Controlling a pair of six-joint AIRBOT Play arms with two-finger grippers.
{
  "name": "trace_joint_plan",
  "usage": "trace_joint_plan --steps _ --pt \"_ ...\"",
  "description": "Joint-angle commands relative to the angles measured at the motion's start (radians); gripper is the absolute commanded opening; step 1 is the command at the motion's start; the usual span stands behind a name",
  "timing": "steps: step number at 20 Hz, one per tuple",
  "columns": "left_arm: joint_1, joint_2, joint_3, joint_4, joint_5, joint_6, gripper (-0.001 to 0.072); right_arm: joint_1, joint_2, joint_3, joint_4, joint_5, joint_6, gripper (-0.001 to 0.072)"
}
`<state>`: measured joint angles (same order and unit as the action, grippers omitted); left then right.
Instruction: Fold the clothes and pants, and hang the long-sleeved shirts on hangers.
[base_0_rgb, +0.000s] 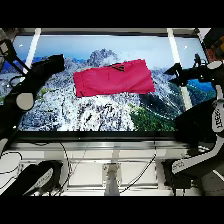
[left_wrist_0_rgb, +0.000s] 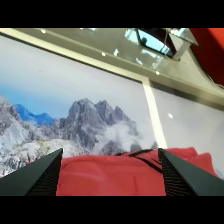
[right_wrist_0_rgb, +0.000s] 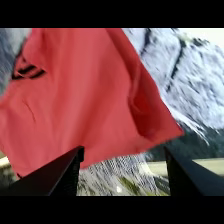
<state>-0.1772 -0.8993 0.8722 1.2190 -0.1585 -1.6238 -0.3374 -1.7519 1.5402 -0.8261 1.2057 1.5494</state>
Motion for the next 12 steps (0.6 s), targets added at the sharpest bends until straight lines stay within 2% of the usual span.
trace_joint_plan --steps 1,4,7,10,12 --pt "-0.008 0.064 0.001 0.011 -0.106 0.000 0.0661 -0.011 -0.061 0.002 -0.013 0.116 -0.025 0.0646" --pt "-0.032 0.068 0.001 0.011 -0.109 0.000 0.0661 0.017 -0.132 0.003 -0.005 0.111 -0.014 0.0684" --pt "-0.059 0.067 0.001 0.011 -0.109 0.000 0.0661 0.040 -0.173 0.008 0.048 0.053 0.003 0.0684" --pt "-0.072 0.067 0.001 0.011 -0.109 0.000 0.0661 0.055 -0.188 0.009 0.047 -0.001 0.067 0.0685" --pt "-0.076 0.067 0.001 0.011 -0.109 0.000 0.0661 0.062 -0.201 0.009 0.033 -0.008 0.073 0.0684"
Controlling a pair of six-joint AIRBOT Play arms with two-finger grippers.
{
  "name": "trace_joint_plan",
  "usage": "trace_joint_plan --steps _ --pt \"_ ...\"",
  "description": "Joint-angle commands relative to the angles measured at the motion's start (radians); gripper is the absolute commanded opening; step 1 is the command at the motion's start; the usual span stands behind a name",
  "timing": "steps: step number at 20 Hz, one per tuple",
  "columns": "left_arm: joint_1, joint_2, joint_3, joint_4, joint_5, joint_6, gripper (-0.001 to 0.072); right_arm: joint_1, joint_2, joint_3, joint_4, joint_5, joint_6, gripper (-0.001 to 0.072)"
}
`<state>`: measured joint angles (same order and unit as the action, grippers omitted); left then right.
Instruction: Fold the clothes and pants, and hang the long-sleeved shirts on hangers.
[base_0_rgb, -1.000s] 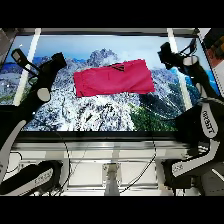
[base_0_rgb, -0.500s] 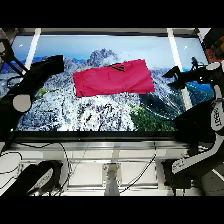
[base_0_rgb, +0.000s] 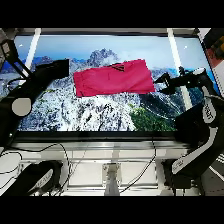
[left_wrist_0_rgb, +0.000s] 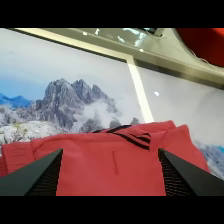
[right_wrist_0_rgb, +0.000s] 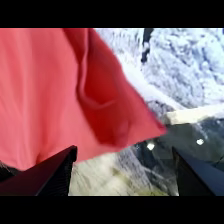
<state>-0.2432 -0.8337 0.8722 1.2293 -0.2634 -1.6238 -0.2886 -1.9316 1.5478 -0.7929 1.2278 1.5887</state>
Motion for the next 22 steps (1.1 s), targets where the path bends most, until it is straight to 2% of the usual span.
trace_joint_plan --steps 1,8,9,13,15,17,19,22 --pt "-0.011 0.001 0.001 0.000 -0.008 0.000 0.0661 0.017 -0.027 0.001 0.001 -0.039 0.047 0.0684" --pt "-0.012 0.001 0.000 0.001 -0.015 0.000 0.0661 0.125 -0.072 0.033 0.062 -0.156 0.050 0.0675" --pt "-0.012 0.001 0.000 0.001 -0.015 0.001 0.0661 0.137 -0.072 0.045 0.060 -0.167 0.050 0.0629" --pt "-0.012 0.001 0.000 0.001 -0.015 0.001 0.0661 0.145 -0.070 0.134 0.060 -0.166 0.044 0.0011" --pt "-0.012 0.001 0.000 0.001 -0.015 0.001 0.0661 0.130 -0.054 0.195 0.047 -0.122 0.051 0.0006" --pt "-0.012 0.001 0.000 0.001 -0.015 0.000 0.0661 0.092 -0.021 0.251 -0.042 -0.072 0.106 0.0005" --pt "-0.012 0.001 0.000 0.000 -0.015 0.000 0.0661 0.019 0.021 0.294 -0.178 0.048 0.160 0.0005" --pt "-0.012 0.001 0.000 0.000 -0.014 0.000 0.0661 -0.121 0.112 0.297 -0.322 0.267 0.161 0.0005"
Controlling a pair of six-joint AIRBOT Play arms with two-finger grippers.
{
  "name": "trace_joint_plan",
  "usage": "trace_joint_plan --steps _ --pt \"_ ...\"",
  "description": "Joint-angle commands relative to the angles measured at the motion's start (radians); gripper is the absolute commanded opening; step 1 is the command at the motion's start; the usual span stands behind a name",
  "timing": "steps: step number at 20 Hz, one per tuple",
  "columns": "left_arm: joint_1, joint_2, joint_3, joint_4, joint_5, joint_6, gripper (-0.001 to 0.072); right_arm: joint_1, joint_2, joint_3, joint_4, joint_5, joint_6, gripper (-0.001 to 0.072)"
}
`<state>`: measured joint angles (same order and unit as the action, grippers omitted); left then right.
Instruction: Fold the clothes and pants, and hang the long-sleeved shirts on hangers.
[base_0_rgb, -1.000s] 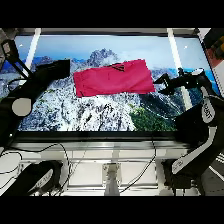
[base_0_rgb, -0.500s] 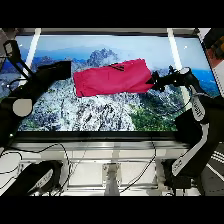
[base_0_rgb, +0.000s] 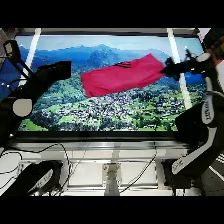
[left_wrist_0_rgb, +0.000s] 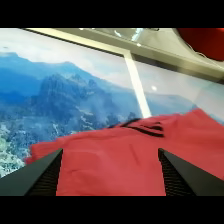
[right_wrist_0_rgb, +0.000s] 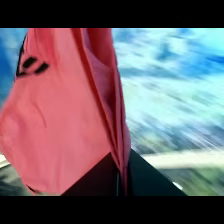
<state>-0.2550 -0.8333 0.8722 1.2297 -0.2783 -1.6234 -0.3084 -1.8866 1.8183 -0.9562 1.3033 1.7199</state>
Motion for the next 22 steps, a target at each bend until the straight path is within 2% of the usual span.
trace_joint_plan --steps 1,3,8,13,18,22 --pt "0.000 0.001 0.000 -0.001 0.000 0.000 0.0661 -0.147 0.102 0.026 -0.222 0.236 0.030 0.0005" --pt "-0.001 0.002 0.000 -0.008 0.000 -0.001 0.0661 -0.240 0.166 0.026 -0.330 0.297 0.027 0.0005" --pt "-0.001 0.002 0.001 -0.008 0.001 -0.001 0.0661 -0.506 0.297 0.026 -0.470 0.438 -0.063 0.0005" --pt "-0.001 0.002 0.001 -0.011 0.002 0.000 0.0661 -0.849 0.422 0.026 -0.518 0.476 -0.165 0.0006" --pt "-0.001 0.002 0.001 -0.011 0.002 -0.001 0.0661 -1.181 0.506 0.026 -0.454 0.431 -0.126 0.0005" --pt "-0.001 0.001 0.001 -0.011 0.001 0.000 0.0661 -1.295 0.515 0.025 -0.428 0.461 -0.055 0.0006"
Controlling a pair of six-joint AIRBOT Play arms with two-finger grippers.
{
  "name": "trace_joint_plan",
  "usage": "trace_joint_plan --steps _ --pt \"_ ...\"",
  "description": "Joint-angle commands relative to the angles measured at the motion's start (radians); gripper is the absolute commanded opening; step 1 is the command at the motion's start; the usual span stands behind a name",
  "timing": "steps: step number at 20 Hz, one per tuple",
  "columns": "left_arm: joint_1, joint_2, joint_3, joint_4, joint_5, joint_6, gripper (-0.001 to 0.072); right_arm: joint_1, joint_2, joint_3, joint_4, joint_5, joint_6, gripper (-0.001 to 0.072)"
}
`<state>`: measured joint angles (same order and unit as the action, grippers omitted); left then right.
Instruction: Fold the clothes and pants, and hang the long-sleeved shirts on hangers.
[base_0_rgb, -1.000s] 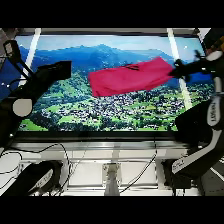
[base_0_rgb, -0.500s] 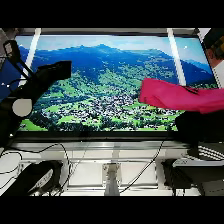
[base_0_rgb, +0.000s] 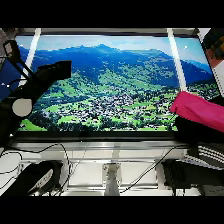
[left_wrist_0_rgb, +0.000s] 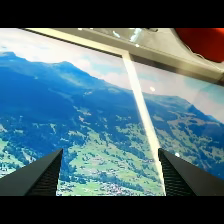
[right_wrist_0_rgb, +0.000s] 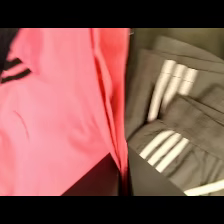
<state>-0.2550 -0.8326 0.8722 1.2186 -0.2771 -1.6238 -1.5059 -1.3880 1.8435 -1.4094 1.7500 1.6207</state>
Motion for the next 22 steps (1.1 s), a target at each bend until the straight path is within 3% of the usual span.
trace_joint_plan --steps 1,2,3,4,5,7,10,11,12,13,15,16,19,22 --pt "-0.001 0.000 0.001 0.000 0.000 0.000 0.0661 -0.097 0.016 -0.002 0.024 0.013 0.045 0.0008" --pt "0.000 0.000 0.001 0.000 0.000 0.000 0.0661 -0.097 0.014 -0.002 0.024 0.005 0.045 0.0021" --pt "-0.001 0.000 0.001 0.000 0.000 0.000 0.0661 -0.095 0.013 -0.002 0.024 0.002 0.052 0.0183" --pt "-0.001 0.000 0.000 0.001 0.000 0.000 0.0661 -0.095 0.013 -0.002 0.024 -0.001 0.075 0.0427" --pt "0.000 0.000 0.000 0.001 0.000 0.000 0.0661 -0.095 0.013 -0.002 0.022 -0.004 0.082 0.0515" --pt "0.000 0.000 0.000 0.001 0.000 0.000 0.0661 -0.095 0.013 -0.002 0.026 -0.007 0.089 0.0515" --pt "0.000 -0.001 0.000 0.002 0.000 0.000 0.0661 -0.094 0.011 -0.002 0.229 -0.057 0.100 0.0506" --pt "0.000 -0.002 0.000 0.007 0.000 0.000 0.0658 -0.083 0.009 -0.002 0.345 -0.079 0.099 0.0447" --pt "0.000 -0.002 0.000 0.013 0.000 0.001 0.0655 -0.060 0.007 -0.002 0.484 -0.102 0.090 0.0272" --pt "0.005 -0.002 0.000 0.013 0.000 0.001 0.0548 -0.019 0.005 -0.002 0.631 -0.125 0.051 0.0000" --pt "0.023 -0.001 0.004 0.013 0.001 0.053 0.0081 0.102 0.004 -0.002 0.860 -0.186 -0.018 0.0009" --pt "0.032 -0.001 0.014 0.013 -0.003 0.110 0.0018 0.188 0.004 -0.002 0.965 -0.214 -0.036 0.0009" --pt "0.084 -0.001 0.132 0.012 -0.184 0.125 0.0018 0.478 0.004 0.000 1.181 -0.266 -0.071 0.0008" --pt "0.143 -0.001 0.308 0.012 -0.410 0.125 0.0018 0.777 0.003 0.002 1.250 -0.328 -0.072 0.0008"
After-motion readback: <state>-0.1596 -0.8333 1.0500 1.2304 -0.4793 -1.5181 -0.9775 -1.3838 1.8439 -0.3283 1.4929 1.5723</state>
